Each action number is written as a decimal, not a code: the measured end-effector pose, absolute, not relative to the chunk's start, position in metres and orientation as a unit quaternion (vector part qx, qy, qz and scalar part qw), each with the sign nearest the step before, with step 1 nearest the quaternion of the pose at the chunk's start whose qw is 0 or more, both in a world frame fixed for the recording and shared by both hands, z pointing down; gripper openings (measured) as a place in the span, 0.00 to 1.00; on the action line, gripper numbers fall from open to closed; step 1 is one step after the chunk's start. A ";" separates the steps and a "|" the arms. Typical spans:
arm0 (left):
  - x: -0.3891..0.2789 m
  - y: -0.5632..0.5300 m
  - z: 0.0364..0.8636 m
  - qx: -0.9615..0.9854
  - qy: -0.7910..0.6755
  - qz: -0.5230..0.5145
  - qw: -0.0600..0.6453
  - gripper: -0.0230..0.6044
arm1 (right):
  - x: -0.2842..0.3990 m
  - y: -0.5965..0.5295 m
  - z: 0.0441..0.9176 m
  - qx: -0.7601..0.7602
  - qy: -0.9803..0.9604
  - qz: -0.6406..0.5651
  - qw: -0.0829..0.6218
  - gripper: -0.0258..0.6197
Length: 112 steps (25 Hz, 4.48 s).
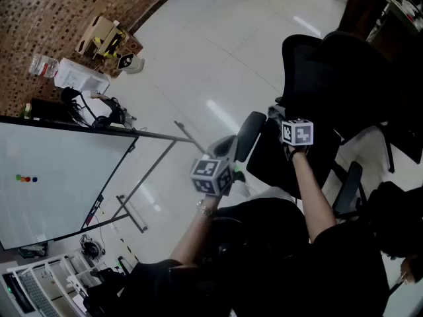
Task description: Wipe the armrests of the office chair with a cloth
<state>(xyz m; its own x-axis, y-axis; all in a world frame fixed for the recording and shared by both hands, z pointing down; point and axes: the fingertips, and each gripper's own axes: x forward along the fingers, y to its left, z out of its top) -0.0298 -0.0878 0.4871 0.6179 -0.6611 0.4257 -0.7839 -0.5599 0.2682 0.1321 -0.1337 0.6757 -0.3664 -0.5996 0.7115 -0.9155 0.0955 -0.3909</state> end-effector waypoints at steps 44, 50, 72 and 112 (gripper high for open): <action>-0.128 -0.127 0.490 0.836 -0.483 0.111 0.235 0.03 | 0.020 -0.196 0.719 0.391 -0.813 0.354 0.247 0.07; -0.133 -0.125 0.489 0.831 -0.490 0.114 0.237 0.03 | 0.045 -0.180 0.781 0.414 -0.761 0.394 0.308 0.07; -0.130 -0.122 0.494 0.830 -0.488 0.122 0.240 0.03 | -0.016 -0.122 0.736 0.312 -0.851 0.365 0.212 0.07; -0.126 -0.110 0.498 0.831 -0.485 0.135 0.237 0.03 | 0.107 -0.179 0.763 0.486 -0.763 0.389 0.175 0.07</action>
<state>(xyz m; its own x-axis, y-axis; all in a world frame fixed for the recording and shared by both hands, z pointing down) -0.1260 -0.1097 0.4978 0.4923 -0.7426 0.4541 -0.8704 -0.4167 0.2624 0.1073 -0.1792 0.7633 -0.4668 -0.6044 0.6456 -0.8775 0.2256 -0.4233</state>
